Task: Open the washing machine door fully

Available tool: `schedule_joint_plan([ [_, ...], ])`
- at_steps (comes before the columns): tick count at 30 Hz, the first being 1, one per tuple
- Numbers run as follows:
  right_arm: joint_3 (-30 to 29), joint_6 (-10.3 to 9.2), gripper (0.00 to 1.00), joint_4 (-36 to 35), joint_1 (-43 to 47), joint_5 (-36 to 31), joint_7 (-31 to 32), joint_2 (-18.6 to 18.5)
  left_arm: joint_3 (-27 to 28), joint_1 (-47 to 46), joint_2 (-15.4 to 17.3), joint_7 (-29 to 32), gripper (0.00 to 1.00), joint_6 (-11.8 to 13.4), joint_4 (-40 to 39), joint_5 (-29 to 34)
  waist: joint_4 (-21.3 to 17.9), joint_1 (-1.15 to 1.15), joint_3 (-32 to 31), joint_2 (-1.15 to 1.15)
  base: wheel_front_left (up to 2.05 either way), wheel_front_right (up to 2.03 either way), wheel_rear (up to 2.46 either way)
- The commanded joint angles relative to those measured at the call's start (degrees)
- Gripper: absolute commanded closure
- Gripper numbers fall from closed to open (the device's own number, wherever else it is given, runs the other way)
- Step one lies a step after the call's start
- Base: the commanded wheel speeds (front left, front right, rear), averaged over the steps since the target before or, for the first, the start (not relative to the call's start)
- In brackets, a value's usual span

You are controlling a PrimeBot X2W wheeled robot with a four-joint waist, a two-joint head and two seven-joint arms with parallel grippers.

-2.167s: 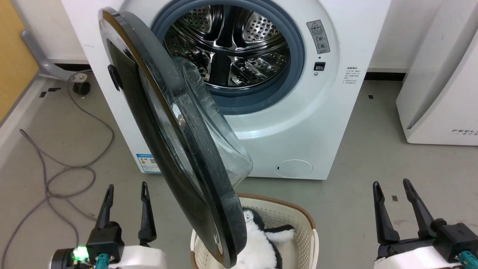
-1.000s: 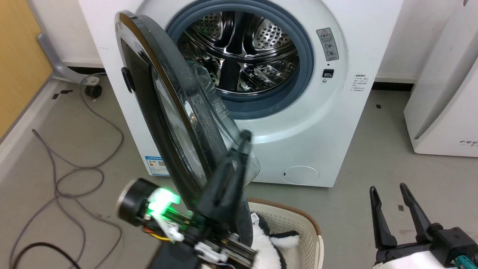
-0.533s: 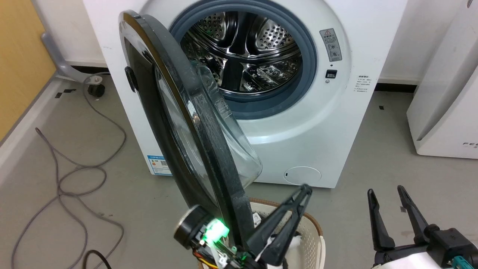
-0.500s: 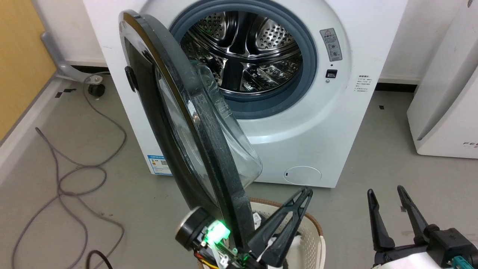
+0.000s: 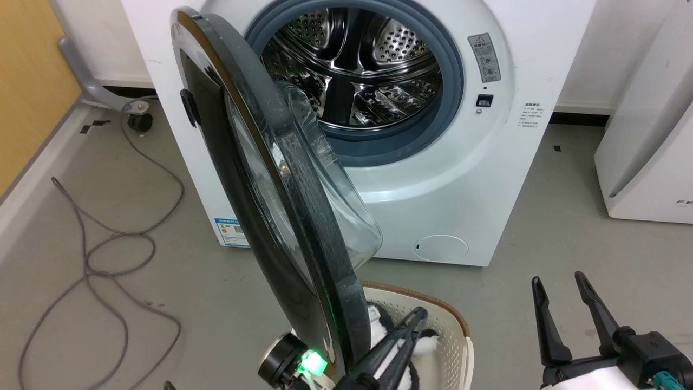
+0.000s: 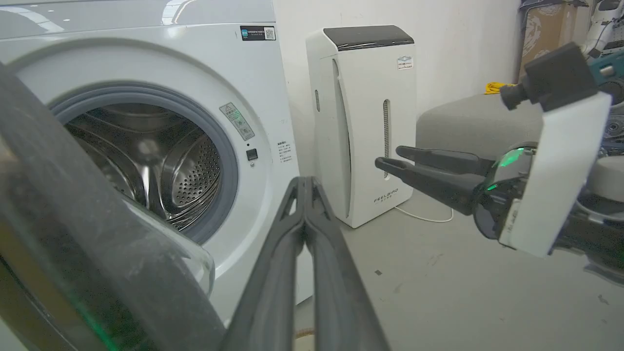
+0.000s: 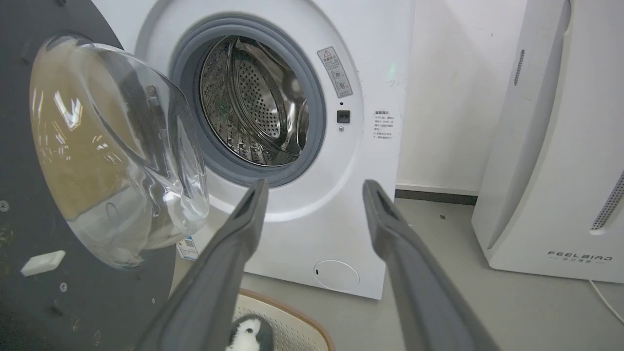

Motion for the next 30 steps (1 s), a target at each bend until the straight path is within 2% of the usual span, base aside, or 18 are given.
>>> schedule_joint_plan([
  [1, -0.14, 0.05, 0.0, 0.18, 0.38, 0.09, -0.24, 0.25, 0.59, 0.56, 0.16, -0.25, 1.0, 0.53, 0.67, -0.4, 0.17, 0.0, 0.13, 0.0, 0.0, 0.0, 0.0],
  [11, -1.24, 0.05, 0.0, 0.54, 0.28, -0.01, -0.24, 0.25, 3.45, 0.61, 1.5, -0.25, 1.0, 1.34, 3.59, -1.12, 2.18, 0.0, 0.47, 0.0, 0.0, 0.0, 0.0],
  [30, -0.93, 0.05, 0.0, 0.93, 0.6, 0.96, -0.24, 0.25, 4.84, 3.85, 3.28, -0.25, 1.0, 2.18, 2.06, -1.12, 10.33, 0.0, 0.34, 0.0, 0.0, 0.0, 0.0],
])
